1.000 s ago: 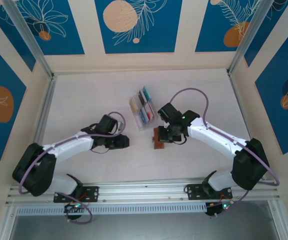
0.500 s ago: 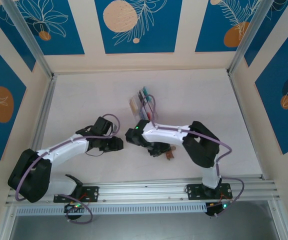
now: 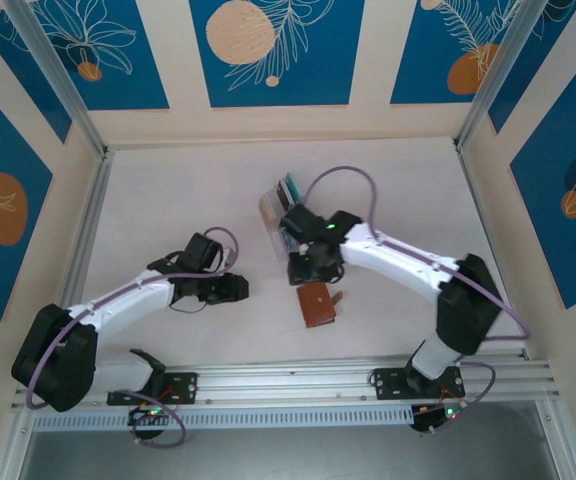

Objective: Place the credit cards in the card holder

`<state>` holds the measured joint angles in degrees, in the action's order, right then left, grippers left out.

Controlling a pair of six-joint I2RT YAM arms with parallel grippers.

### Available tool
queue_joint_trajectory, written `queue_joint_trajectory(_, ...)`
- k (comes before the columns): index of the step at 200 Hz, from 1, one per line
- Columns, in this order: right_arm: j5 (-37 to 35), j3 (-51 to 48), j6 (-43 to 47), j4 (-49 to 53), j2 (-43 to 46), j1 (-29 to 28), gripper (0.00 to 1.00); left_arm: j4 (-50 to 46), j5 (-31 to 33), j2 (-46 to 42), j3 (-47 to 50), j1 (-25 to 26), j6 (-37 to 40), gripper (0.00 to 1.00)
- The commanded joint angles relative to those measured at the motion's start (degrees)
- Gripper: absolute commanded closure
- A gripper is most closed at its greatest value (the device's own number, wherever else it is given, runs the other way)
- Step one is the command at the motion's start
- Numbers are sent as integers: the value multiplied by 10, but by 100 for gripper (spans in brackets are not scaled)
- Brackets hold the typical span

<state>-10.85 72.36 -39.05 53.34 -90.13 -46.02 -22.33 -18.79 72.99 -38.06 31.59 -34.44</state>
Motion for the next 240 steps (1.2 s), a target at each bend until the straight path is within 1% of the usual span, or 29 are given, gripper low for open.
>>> queue_joint_trajectory(1,29,-67,30,8,37,53,60,6,-17,33,-60,42,35,51)
queue_joint_trajectory(26,67,-127,45,-14,84,108,59,5,-11,104,-130,94,53,48)
queue_joint_trajectory(53,99,-163,54,-35,97,138,60,-7,-7,192,-203,133,74,46)
queue_joint_trajectory(79,117,-185,59,-50,93,156,66,-17,-7,258,-253,156,89,46)
queue_joint_trajectory(91,124,-193,61,-54,91,161,70,-26,-5,281,-270,163,95,46)
queue_joint_trajectory(102,127,-199,62,-58,89,164,72,-33,-2,299,-281,171,100,46)
queue_joint_trajectory(132,128,-208,64,-63,77,173,75,-49,8,337,-298,184,111,46)
queue_joint_trajectory(166,131,-210,63,-66,69,176,81,-60,28,359,-298,193,118,46)
queue_joint_trajectory(240,140,-215,63,-72,65,180,86,-71,52,388,-294,203,125,47)
